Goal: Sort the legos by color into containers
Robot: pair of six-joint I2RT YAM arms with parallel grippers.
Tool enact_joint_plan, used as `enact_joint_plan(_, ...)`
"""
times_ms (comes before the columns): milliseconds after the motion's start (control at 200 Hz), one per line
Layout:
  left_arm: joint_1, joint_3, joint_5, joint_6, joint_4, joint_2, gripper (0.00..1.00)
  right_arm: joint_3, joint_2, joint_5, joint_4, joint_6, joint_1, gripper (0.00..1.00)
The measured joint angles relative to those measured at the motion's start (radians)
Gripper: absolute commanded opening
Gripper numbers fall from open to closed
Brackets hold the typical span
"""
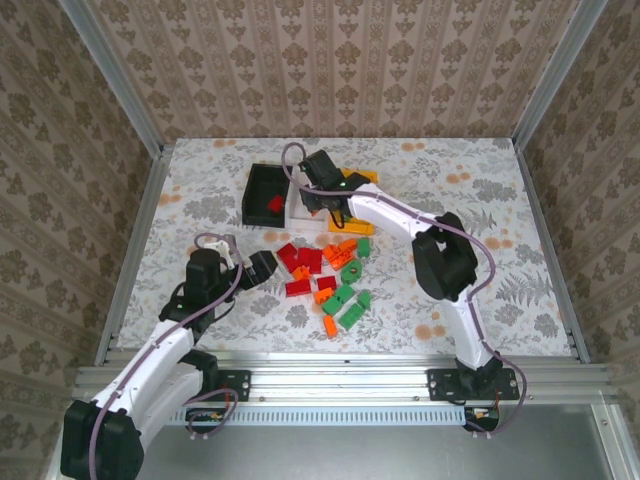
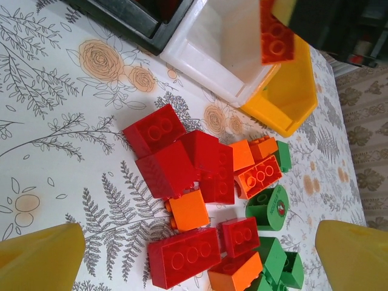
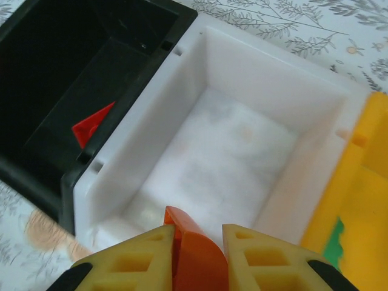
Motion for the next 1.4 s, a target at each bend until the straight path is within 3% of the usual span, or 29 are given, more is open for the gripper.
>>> enact_joint_plan(100, 0.0, 0.0, 0.0, -0.003, 0.0, 0.0, 1.0, 0.077, 0.071, -0.019, -0.028, 0.0, -0.014, 0.27)
enact_joint_plan(275, 0.0, 0.0, 0.0, -0.003, 0.0, 0.0, 1.0, 0.161, 0.121, -0.038, -0.078, -0.006, -0.028, 0.47)
enact_joint_plan(505, -0.012, 0.006, -0.001, 0.001, -0.003, 0.011, 1.0, 0.16, 0.097, -0.041, -0.092, -0.011, -0.026, 0.47)
enact_joint_plan(630, -0.066, 0.053, -0.032, 0.039, -0.063, 0.051, 0.99, -0.068, -0.061, -0.039, -0.053, -0.01, -0.017, 0.47)
enact_joint_plan(830, -0.23, 0.145, -0.152, 0.105, -0.144, 0.164, 0.98, -0.583, -0.494, -0.031, 0.034, 0.026, 0.028, 0.48)
enact_joint_plan(1015, -0.256, 0.172, -0.209, 0.121, -0.147, 0.278, 0.99, -0.935, -0.798, -0.028, 0.033, 0.117, 0.047, 0.54)
enact_joint_plan(1160, -0.271, 0.179, -0.219, 0.122, -0.11, 0.357, 0.99, -1.075, -0.875, -0.043, 0.019, 0.199, 0.077, 0.56)
enact_joint_plan(1400, -0.316, 0.199, -0.214, 0.111, -0.028, 0.46, 0.99, -1.167, -0.821, -0.121, 0.05, 0.273, 0.102, 0.57)
